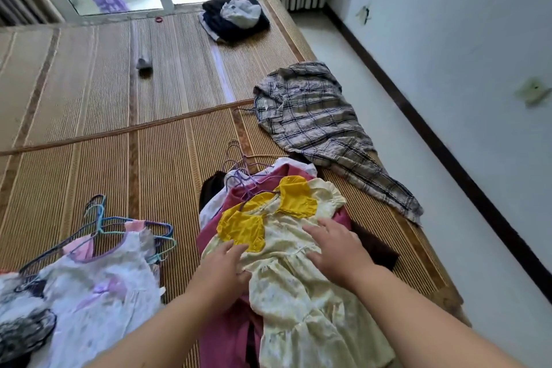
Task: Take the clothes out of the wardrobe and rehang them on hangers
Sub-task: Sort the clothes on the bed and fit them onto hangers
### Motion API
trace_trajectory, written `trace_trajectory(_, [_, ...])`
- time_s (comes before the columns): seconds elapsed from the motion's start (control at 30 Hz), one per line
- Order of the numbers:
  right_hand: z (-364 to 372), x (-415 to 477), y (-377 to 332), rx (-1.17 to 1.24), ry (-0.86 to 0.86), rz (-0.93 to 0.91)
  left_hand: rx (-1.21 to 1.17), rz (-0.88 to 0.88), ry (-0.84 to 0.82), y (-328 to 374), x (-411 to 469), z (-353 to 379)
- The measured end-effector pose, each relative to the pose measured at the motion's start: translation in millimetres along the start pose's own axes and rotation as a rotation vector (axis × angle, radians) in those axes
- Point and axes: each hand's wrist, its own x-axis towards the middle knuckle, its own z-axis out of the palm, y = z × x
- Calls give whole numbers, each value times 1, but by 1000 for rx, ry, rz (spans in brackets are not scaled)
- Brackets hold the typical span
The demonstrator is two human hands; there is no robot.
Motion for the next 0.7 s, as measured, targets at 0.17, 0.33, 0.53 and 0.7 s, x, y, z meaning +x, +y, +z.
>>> trace_trajectory(0.17, [5, 78, 12, -2, -24, -40, 26, -37, -6, -13, 55, -2])
trace_trajectory(0.33, [12, 164, 24, 17, 25, -142, 5, -111, 20, -32, 109, 12])
trace_trajectory(0.53, [44, 243, 32, -80, -155, -111, -60, -245, -18, -50, 153, 50])
trace_trajectory(0.7, [60, 266, 36, -240, -185, -100, -157, -331, -21, -60, 164, 72])
